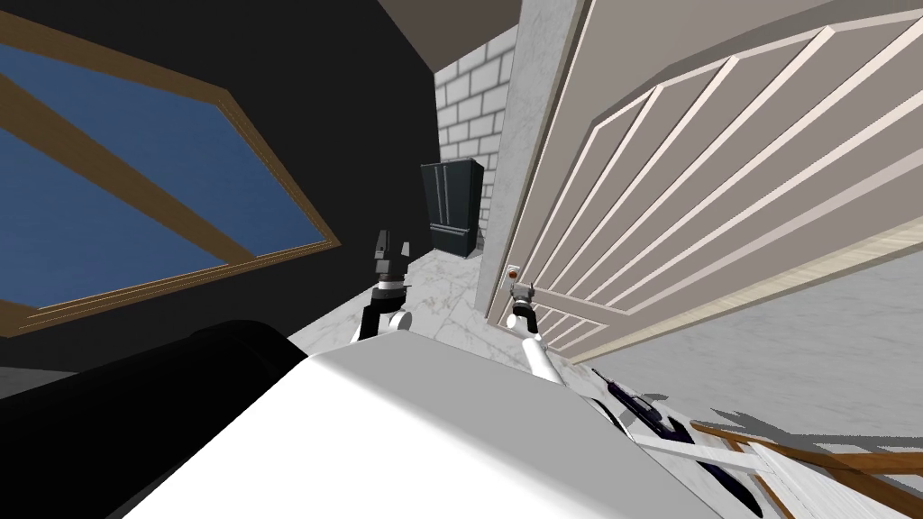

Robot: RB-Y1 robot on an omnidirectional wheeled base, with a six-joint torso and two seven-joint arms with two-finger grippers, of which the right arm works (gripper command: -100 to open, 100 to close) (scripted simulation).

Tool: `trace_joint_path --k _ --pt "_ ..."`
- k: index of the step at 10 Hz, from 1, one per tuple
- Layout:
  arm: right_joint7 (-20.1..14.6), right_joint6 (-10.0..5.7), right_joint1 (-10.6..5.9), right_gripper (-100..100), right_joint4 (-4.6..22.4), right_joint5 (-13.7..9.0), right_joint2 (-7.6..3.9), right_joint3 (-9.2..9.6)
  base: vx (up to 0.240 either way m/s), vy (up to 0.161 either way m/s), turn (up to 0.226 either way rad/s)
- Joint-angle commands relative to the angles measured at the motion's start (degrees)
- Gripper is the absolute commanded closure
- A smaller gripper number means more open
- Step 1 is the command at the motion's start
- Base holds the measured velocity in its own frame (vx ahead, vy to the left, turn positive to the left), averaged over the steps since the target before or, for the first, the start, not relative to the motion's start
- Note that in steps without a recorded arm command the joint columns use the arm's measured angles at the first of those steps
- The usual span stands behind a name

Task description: Push the door open

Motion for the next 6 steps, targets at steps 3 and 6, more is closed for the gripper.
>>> trace_joint_path --k 3,6 --pt "-5.1 0.2 -0.8 -100 0.7 -1.9 1.29 -0.56 -0.042 -0.016 0.046" --pt "-9.2 0.45 -1.37 -100 1.1 -3.4 2.4 -1.02 -0.043 -0.009 0.038"
